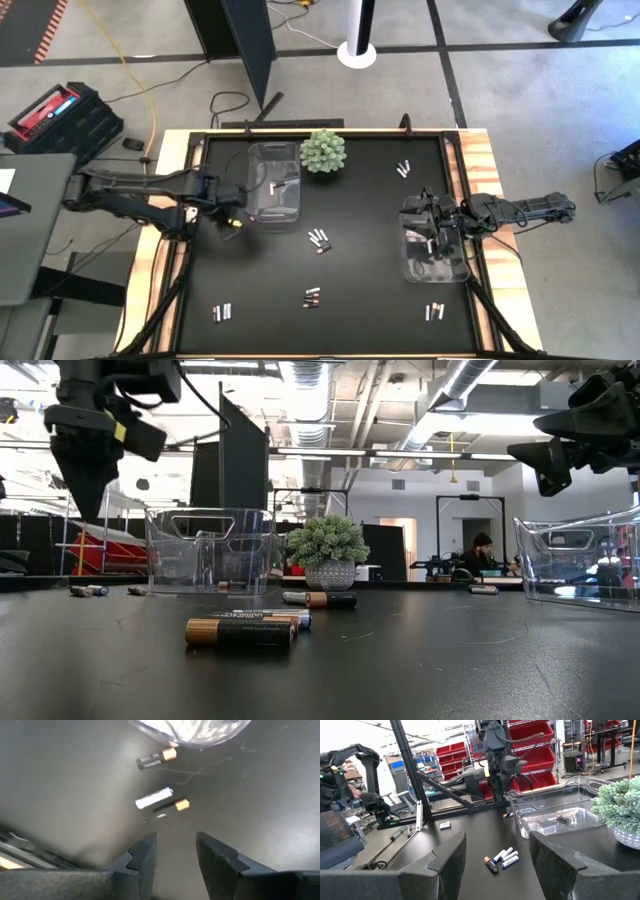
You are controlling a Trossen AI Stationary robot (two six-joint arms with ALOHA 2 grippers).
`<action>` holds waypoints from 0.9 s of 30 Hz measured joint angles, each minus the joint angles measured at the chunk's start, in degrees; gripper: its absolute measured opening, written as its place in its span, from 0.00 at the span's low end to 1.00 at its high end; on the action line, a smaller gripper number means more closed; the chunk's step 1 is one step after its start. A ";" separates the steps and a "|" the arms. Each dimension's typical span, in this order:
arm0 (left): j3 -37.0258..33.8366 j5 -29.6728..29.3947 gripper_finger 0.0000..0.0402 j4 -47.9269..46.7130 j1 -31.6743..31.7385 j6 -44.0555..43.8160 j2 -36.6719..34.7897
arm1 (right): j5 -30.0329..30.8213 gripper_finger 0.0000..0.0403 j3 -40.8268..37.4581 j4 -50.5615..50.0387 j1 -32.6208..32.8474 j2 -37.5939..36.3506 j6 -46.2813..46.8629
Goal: Sort batteries
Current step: Put the black-brown battery into the left transparent bin
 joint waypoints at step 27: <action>-7.77 -11.53 0.32 17.56 -13.90 5.89 -2.45 | 0.00 0.58 0.00 0.00 0.00 0.00 0.00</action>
